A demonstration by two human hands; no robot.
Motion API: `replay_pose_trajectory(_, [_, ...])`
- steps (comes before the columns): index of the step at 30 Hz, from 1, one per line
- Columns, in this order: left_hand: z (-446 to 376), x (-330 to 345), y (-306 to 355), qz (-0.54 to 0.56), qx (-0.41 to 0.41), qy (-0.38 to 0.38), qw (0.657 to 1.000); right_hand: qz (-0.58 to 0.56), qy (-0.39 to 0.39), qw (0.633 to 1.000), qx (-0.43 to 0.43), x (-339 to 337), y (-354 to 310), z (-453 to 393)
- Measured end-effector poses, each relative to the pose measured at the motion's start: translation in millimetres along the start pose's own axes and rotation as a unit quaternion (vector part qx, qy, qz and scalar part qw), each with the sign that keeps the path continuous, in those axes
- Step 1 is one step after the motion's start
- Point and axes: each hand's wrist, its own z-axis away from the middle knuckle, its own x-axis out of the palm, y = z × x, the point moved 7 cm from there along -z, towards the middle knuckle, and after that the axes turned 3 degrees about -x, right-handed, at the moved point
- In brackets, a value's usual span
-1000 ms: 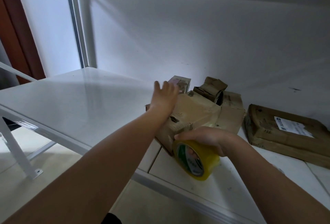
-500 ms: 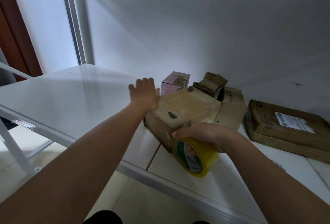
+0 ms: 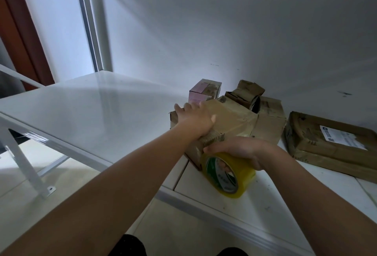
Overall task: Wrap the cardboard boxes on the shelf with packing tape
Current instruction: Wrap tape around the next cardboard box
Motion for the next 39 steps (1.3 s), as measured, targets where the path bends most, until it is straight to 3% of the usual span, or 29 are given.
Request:
replay_pose_trajectory(6, [21, 18, 17, 0.037, 0.046, -0.127, 0.99, 0.002, -0.014, 1.0, -0.027, 1, -4, -1])
replay_pose_trajectory(10, [24, 14, 18, 0.123, 0.102, -0.162, 0.974, 0.006, -0.012, 1.0, -0.015, 0, -1, -4])
replay_pose_trajectory(13, [11, 11, -12, 0.135, 0.041, -0.148, 0.979, 0.009, -0.01, 1.0, -0.001, 0, 0, -3])
replay_pose_trajectory(17, [-10, 11, -65, 0.109, -0.124, -0.104, 0.981, 0.006, 0.007, 1.0, 0.008, -1, 1, -3])
replay_pose_trajectory(23, [-23, 9, -70, 0.089, -0.128, -0.092, 0.983, 0.003, 0.003, 1.0, 0.013, -2, 3, -5])
replay_pose_trajectory(26, [-21, 14, -74, 0.141, -0.139, -0.101, 0.975, -0.006, 0.004, 1.0, -0.002, 0, 0, -1])
replay_pose_trajectory(31, [-13, 16, -77, 0.274, -0.138, -0.116, 0.945, -0.029, 0.014, 0.996, -0.08, 0, -4, 14])
replay_pose_trajectory(35, [-5, 18, -86, 0.342, -0.132, -0.16, 0.916, -0.105, -0.021, 0.982, -0.158, -6, -10, 45])
replay_pose_trajectory(39, [12, 32, -93, 0.403, -0.142, -0.293, 0.855, -0.24, -0.041, 0.924, -0.293, -30, -55, 81])
